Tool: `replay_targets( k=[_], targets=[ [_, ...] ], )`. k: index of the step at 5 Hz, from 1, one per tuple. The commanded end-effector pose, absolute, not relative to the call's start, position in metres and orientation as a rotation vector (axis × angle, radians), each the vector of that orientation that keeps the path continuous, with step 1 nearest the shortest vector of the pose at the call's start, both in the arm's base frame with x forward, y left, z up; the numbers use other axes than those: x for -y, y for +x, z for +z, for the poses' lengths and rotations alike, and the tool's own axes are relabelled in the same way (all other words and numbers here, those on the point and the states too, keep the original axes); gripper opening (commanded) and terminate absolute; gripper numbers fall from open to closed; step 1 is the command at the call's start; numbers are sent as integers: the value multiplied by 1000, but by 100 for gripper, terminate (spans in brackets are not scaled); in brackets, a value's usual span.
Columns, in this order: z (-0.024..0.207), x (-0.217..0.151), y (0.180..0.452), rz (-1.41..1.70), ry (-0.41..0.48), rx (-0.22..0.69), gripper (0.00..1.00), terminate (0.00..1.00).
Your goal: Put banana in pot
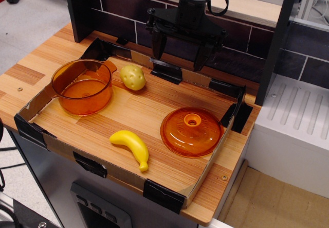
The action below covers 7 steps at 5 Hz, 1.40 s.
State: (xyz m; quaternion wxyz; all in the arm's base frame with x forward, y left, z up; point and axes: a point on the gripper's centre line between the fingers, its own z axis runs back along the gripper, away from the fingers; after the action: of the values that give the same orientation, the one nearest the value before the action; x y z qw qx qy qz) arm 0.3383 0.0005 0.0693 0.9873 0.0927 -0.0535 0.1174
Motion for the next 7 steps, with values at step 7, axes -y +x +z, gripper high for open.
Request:
replay_targets(
  k=[7],
  targets=[
    [77,-6,244,1151,18,185,100,0]
  ],
)
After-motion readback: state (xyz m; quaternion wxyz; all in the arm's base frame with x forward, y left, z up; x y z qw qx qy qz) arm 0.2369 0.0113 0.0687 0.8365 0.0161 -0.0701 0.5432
